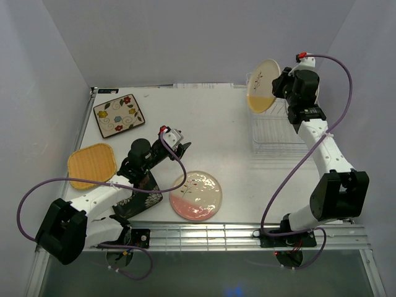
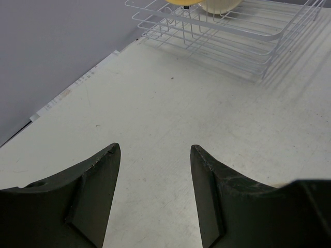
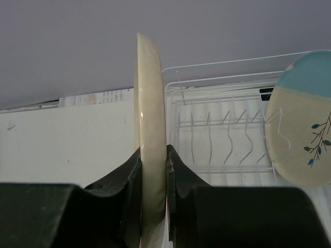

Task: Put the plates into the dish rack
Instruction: Insert the plate into the dish rack, then move the plate to the center of the board.

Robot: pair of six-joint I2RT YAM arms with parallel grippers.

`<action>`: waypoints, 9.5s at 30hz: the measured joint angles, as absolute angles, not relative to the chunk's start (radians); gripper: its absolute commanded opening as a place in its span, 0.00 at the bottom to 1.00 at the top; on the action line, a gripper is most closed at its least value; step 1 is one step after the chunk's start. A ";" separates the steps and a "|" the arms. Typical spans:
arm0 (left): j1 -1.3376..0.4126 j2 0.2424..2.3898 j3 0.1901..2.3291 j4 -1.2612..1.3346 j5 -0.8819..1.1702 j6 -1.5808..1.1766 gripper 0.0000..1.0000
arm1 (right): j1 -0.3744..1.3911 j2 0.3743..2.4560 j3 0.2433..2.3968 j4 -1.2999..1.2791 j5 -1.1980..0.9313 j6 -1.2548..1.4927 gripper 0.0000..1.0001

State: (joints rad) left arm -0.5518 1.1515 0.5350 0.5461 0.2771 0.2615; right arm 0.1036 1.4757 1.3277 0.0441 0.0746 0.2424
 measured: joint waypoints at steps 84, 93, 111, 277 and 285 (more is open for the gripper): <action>-0.552 1.133 0.532 0.531 0.348 0.260 0.67 | -0.197 1.777 1.245 0.546 -0.080 -0.152 0.08; -0.552 1.133 0.532 0.528 0.348 0.259 0.69 | -0.197 1.830 1.228 0.572 -0.079 -0.111 0.08; -0.552 1.133 0.532 0.523 0.348 0.254 0.75 | -0.197 1.868 1.227 0.587 -0.027 -0.052 0.29; -1.330 1.455 0.497 0.264 0.018 0.239 0.25 | 0.478 1.185 0.638 0.234 0.338 0.679 0.72; -1.333 1.548 0.537 0.346 -0.120 0.276 0.13 | 0.478 1.184 0.638 0.235 0.337 0.678 0.72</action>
State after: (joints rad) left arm -1.3331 1.5478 0.5373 0.3458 -0.1204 0.2760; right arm 0.4782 1.1843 0.6380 0.2348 0.3374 0.6785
